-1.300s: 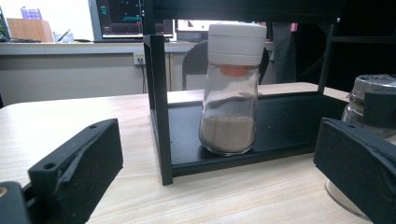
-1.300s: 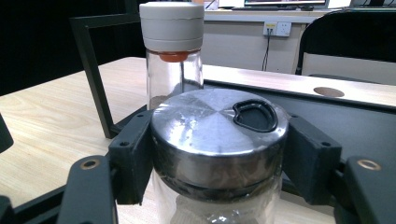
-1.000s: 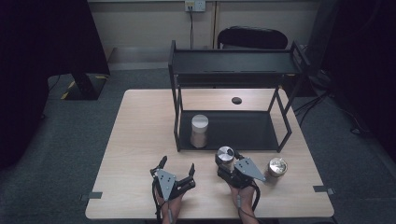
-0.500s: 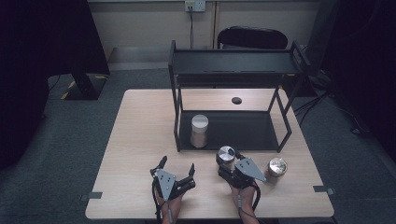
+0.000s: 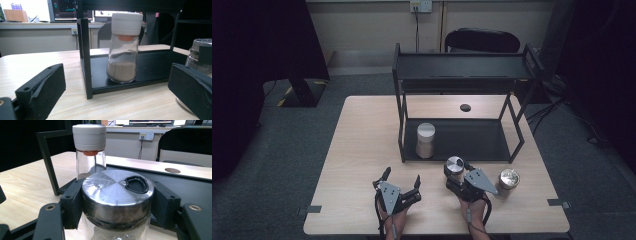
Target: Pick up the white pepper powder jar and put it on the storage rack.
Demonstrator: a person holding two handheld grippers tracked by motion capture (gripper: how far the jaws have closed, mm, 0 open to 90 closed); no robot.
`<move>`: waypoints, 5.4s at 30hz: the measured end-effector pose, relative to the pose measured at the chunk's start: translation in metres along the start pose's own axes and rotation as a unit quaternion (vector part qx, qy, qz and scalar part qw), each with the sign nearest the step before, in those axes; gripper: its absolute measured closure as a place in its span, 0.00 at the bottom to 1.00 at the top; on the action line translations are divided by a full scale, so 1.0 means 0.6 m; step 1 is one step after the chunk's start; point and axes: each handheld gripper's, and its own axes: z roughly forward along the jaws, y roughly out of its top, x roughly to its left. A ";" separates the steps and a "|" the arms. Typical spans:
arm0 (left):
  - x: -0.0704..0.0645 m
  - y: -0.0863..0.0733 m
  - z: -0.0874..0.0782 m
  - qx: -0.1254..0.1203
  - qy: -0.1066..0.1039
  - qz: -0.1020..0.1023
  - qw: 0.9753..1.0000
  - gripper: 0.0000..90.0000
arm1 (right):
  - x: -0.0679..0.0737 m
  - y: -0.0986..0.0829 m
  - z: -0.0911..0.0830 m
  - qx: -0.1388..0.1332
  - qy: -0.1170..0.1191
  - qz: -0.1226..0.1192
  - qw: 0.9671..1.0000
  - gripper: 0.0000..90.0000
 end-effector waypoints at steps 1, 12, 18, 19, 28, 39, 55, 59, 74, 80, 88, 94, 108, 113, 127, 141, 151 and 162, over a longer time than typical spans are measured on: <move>0.000 0.000 0.000 0.000 0.000 0.000 1.000 0.01 | 0.000 0.001 0.000 0.001 0.000 0.000 1.000 0.39; 0.000 -0.001 0.000 -0.001 0.000 -0.001 1.000 0.01 | -0.004 0.010 0.002 -0.003 0.002 -0.003 1.000 0.39; 0.000 -0.001 0.000 -0.001 0.001 -0.001 1.000 0.01 | -0.009 0.016 0.004 0.001 0.002 0.000 1.000 0.39; 0.000 -0.001 -0.001 -0.002 0.001 -0.002 1.000 0.01 | -0.009 0.016 0.004 0.000 0.001 0.001 1.000 0.39; -0.001 -0.001 -0.001 -0.002 0.001 -0.001 1.000 0.01 | -0.011 0.026 0.008 0.000 0.000 -0.007 1.000 0.39; 0.000 -0.001 -0.001 -0.002 0.001 -0.002 1.000 0.01 | -0.013 0.034 0.011 -0.002 -0.002 -0.009 1.000 0.39; -0.001 0.000 0.000 -0.001 0.003 -0.001 1.000 0.01 | -0.012 0.047 0.021 -0.003 -0.003 -0.011 1.000 0.39; -0.001 0.000 0.000 -0.001 0.003 -0.002 1.000 0.01 | -0.012 0.048 0.025 -0.002 -0.002 -0.010 1.000 0.39; -0.001 -0.001 0.000 -0.001 0.003 -0.001 1.000 0.01 | -0.019 0.056 0.042 -0.002 -0.004 -0.011 1.000 0.39; -0.001 -0.002 -0.001 -0.003 0.002 -0.002 1.000 0.01 | -0.022 0.060 0.049 -0.003 -0.004 -0.009 1.000 0.39; 0.000 -0.002 -0.001 -0.003 0.002 -0.003 1.000 0.01 | -0.025 0.067 0.059 -0.002 -0.006 -0.011 1.000 0.39; 0.000 -0.002 -0.001 -0.003 0.002 -0.003 1.000 0.01 | -0.027 0.072 0.067 -0.001 -0.006 -0.011 1.000 0.39; 0.000 -0.002 -0.001 -0.003 0.001 -0.002 1.000 0.01 | -0.032 0.079 0.088 0.000 -0.006 -0.018 1.000 0.39; 0.000 -0.002 -0.001 -0.003 0.000 -0.001 1.000 0.01 | -0.031 0.079 0.099 0.002 -0.008 -0.019 1.000 0.39; 0.001 -0.002 -0.001 -0.003 -0.001 -0.001 1.000 0.01 | -0.030 0.078 0.121 0.008 -0.016 -0.017 1.000 0.39; 0.001 -0.002 -0.001 -0.004 -0.002 -0.001 1.000 0.01 | -0.036 0.077 0.143 0.016 -0.021 -0.015 1.000 0.39; 0.001 -0.003 -0.001 -0.005 -0.002 -0.001 1.000 0.01 | -0.034 0.074 0.155 0.026 -0.023 -0.012 0.999 0.39; 0.001 -0.003 -0.002 -0.005 -0.002 -0.001 1.000 0.01 | -0.031 0.070 0.160 0.029 -0.027 -0.014 0.999 0.39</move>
